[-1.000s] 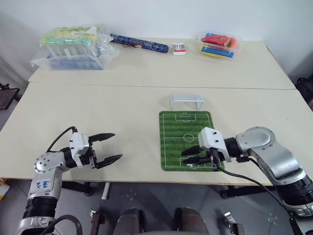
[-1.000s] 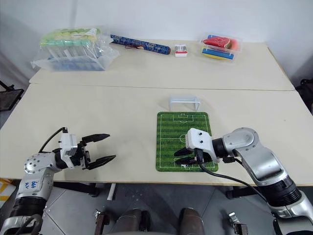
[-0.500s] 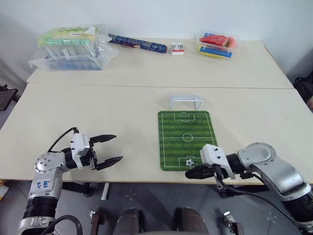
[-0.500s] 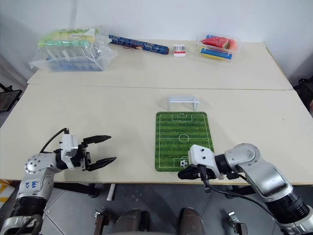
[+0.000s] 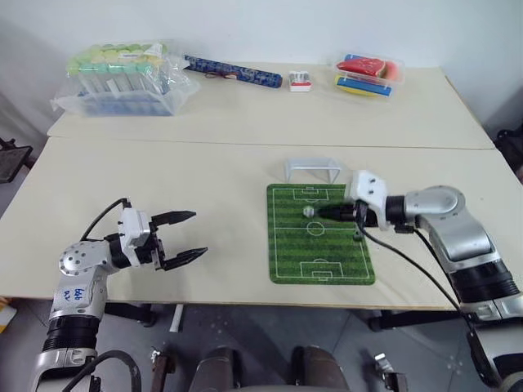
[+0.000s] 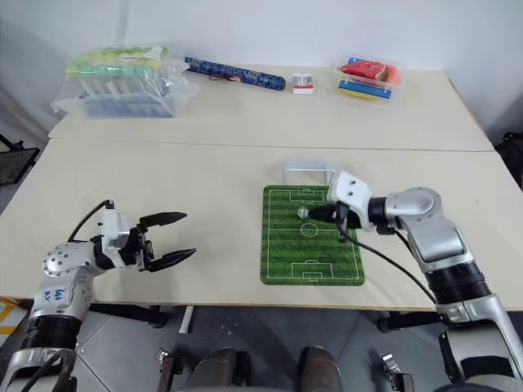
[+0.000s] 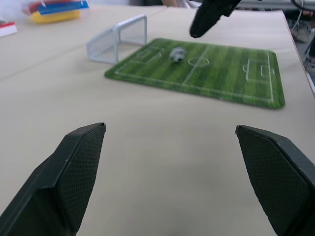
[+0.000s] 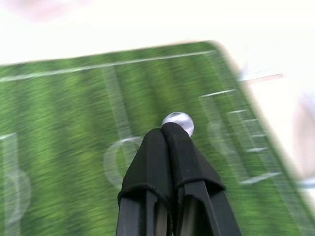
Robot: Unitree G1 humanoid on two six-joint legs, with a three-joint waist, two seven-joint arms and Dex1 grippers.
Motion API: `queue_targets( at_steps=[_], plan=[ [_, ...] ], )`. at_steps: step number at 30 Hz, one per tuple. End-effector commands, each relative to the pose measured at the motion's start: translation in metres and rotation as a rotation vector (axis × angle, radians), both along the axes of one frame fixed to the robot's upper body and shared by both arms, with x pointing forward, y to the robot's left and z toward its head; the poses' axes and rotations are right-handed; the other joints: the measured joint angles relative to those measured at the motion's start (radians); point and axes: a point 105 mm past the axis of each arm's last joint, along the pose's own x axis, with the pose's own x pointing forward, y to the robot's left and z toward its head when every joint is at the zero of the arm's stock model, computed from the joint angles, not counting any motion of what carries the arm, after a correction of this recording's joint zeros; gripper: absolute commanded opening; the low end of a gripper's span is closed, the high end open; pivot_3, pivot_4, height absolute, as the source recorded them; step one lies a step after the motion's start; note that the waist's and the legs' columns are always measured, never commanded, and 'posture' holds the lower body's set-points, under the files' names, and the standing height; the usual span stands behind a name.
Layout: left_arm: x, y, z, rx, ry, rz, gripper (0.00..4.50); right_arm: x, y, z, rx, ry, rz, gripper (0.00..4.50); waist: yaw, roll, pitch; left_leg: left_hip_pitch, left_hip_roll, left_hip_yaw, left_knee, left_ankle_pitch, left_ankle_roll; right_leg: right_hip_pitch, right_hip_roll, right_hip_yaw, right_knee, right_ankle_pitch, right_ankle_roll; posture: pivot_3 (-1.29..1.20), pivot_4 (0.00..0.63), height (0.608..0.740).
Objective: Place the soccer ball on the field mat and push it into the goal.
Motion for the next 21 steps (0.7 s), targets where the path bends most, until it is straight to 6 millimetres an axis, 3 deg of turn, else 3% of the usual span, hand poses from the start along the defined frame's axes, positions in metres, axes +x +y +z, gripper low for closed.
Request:
queue_targets(
  at_steps=[1,10,15,21],
  plan=[
    [0.008,-0.004,0.021,-0.075,-0.055,0.012,4.5,0.008,-0.008,0.028,0.062,-0.089,-0.051,0.06,-0.001,0.0,0.0,0.0,0.0,0.0,0.0,0.0,0.0,0.0,0.0,0.0,0.0,0.0,0.0,0.0,0.15,0.74],
    [0.02,-0.014,0.05,-0.145,-0.12,0.001,4.5,0.008,-0.027,0.039,0.084,-0.102,-0.101,0.06,-0.002,0.0,0.0,0.0,-0.001,0.0,0.0,0.0,0.0,0.0,0.0,0.0,0.0,0.0,0.0,0.0,0.15,0.74],
    [0.022,-0.008,0.059,-0.176,-0.118,0.044,4.5,0.0,-0.053,0.037,0.116,-0.068,-0.133,0.06,-0.002,0.0,0.0,0.0,-0.001,0.0,0.0,0.0,0.0,0.0,0.001,0.0,0.0,0.0,0.0,0.0,0.15,0.74],
    [0.011,0.018,0.053,-0.166,-0.063,0.13,4.5,-0.02,-0.097,0.019,0.112,-0.002,-0.179,1.9,-0.001,-0.001,0.001,0.0,-0.001,0.0,0.0,0.0,0.0,0.0,0.0,0.0,-0.001,0.0,0.0,0.0,0.15,0.74]
  ],
)
